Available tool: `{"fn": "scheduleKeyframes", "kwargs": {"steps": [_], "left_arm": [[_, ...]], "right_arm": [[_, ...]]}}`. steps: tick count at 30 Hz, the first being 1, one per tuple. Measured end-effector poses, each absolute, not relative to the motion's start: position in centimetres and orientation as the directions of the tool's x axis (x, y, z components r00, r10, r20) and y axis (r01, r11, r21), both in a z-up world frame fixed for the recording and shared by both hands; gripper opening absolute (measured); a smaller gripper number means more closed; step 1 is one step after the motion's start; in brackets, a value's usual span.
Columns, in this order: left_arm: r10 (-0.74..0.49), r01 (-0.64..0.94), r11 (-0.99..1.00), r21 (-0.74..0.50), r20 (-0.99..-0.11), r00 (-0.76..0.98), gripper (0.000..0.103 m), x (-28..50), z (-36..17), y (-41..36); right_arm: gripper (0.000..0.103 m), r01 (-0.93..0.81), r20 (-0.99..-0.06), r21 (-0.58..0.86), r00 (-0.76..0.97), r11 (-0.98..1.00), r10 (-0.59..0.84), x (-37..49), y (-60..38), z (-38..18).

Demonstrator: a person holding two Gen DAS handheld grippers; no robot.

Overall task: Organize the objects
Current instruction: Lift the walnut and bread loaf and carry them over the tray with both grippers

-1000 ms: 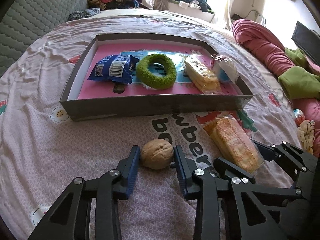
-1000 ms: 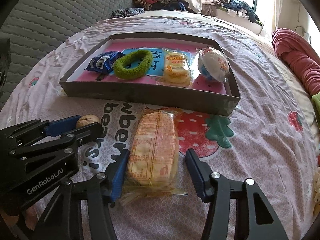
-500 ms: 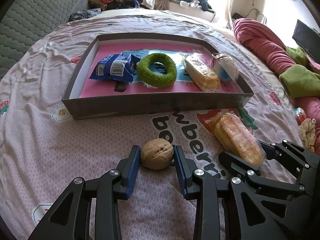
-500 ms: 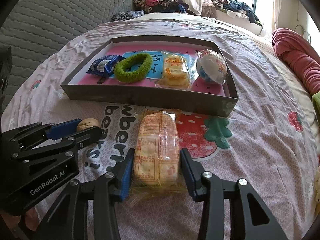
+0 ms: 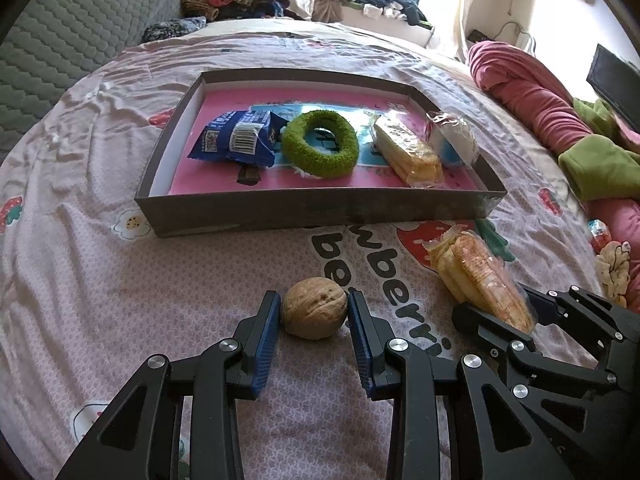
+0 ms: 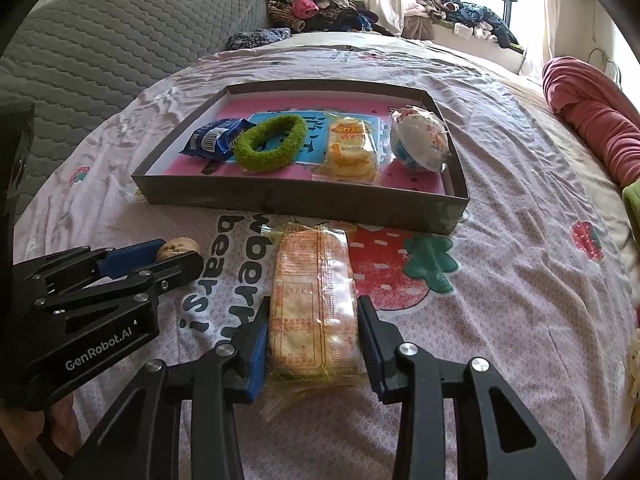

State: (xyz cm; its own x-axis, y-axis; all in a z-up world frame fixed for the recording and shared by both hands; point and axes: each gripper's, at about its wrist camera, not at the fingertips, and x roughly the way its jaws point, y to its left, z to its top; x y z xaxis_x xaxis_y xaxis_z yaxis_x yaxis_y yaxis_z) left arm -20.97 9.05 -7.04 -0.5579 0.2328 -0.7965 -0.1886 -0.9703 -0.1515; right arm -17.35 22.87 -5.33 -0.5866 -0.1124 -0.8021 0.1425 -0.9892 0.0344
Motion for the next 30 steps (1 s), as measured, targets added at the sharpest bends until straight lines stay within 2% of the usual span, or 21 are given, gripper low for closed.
{"fn": "scheduleKeyframes", "kwargs": {"steps": [19,30], "left_arm": [[0.231,-0.181,-0.972,-0.153,-0.778,-0.584,0.036,-19.4,-4.7,8.3],[0.221,-0.179,-0.974,-0.138,-0.747,-0.627,0.036,-17.1,-0.5,7.6]], "right_arm": [[0.04,0.161,-0.789,0.04,-0.601,-0.986,-0.13,-15.8,22.4,-3.5],[0.04,0.167,-0.752,0.034,-0.645,-0.985,-0.135,-13.6,22.0,0.5]]}}
